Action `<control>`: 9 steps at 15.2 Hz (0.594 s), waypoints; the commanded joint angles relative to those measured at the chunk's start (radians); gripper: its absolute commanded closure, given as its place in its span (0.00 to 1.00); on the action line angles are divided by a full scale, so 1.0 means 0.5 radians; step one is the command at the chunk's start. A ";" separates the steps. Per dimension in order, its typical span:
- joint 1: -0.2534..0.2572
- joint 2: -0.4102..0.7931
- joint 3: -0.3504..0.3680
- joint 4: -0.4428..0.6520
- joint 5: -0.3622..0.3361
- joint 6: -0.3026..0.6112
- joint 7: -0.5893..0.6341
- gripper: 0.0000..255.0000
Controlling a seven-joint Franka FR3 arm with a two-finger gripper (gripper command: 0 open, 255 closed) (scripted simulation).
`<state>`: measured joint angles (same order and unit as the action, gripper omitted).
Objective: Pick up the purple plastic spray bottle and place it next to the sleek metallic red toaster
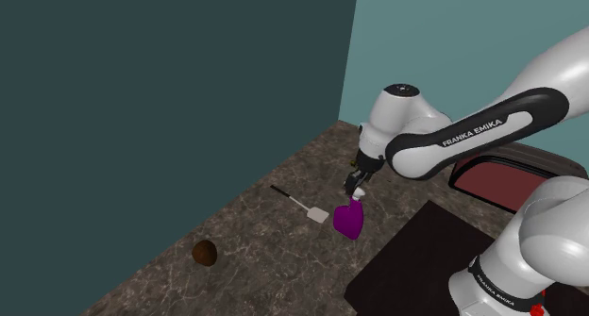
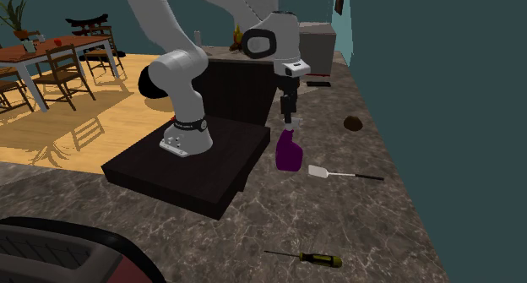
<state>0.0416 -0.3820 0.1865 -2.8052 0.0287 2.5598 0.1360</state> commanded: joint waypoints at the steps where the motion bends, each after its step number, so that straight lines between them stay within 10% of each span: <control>1: -0.012 0.079 0.011 -0.008 -0.014 0.090 0.014 0.00; 9: -0.037 0.202 0.027 -0.020 -0.047 0.224 0.038 0.00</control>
<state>0.0232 -0.2822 0.1999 -2.8156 0.0055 2.6710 0.1545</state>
